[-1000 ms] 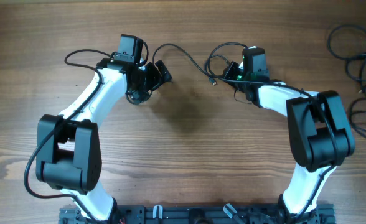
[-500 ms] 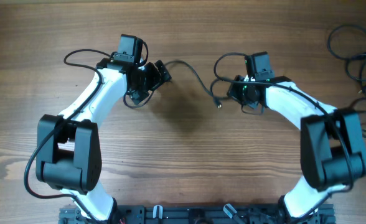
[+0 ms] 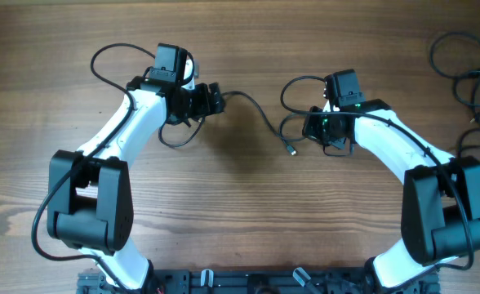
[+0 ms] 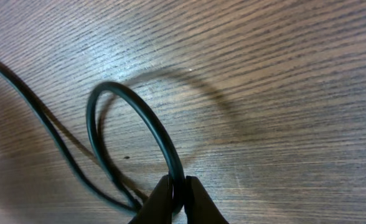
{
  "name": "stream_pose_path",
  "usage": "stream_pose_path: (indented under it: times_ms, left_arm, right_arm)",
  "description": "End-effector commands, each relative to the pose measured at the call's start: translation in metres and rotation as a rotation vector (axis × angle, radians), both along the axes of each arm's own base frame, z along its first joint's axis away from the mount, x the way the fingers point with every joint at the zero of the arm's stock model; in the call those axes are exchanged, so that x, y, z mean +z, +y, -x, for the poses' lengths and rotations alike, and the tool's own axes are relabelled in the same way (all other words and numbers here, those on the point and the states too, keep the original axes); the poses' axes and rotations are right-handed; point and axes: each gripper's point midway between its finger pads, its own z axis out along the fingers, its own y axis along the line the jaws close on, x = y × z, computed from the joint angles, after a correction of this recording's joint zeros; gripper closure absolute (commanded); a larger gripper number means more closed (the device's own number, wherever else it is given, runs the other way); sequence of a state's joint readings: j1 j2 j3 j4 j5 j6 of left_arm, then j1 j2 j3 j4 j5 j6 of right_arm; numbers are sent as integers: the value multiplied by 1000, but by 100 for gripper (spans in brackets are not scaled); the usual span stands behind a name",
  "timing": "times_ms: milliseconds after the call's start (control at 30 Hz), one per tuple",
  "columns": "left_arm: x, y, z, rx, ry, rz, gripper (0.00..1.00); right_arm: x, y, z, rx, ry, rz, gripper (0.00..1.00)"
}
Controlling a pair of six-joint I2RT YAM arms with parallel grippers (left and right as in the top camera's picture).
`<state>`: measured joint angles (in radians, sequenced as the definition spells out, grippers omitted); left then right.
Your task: Untangle cables
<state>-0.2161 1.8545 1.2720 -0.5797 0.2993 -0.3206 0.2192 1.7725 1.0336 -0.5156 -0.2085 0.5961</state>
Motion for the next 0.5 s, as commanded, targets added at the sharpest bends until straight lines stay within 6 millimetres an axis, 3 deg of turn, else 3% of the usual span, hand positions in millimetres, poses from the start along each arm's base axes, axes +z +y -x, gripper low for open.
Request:
stream_pose_path:
  times_ms: [0, 133, 300, 467]
  left_arm:
    - [10, 2, -4, -179, -107, -81, 48]
    - [7, 6, 1, -287, -127, -141, 44]
    - [1, 12, 5, -288, -103, -176, 39]
    - [-14, 20, 3, -275, -75, -224, 43]
  right_arm:
    - [3, 1, 0, 20, -18, 3, 89]
    - [3, 1, -1, 20, -20, 2, 89]
    - [4, 1, -3, 20, -27, 1, 89]
    - [4, 1, -3, 20, -29, 0, 88]
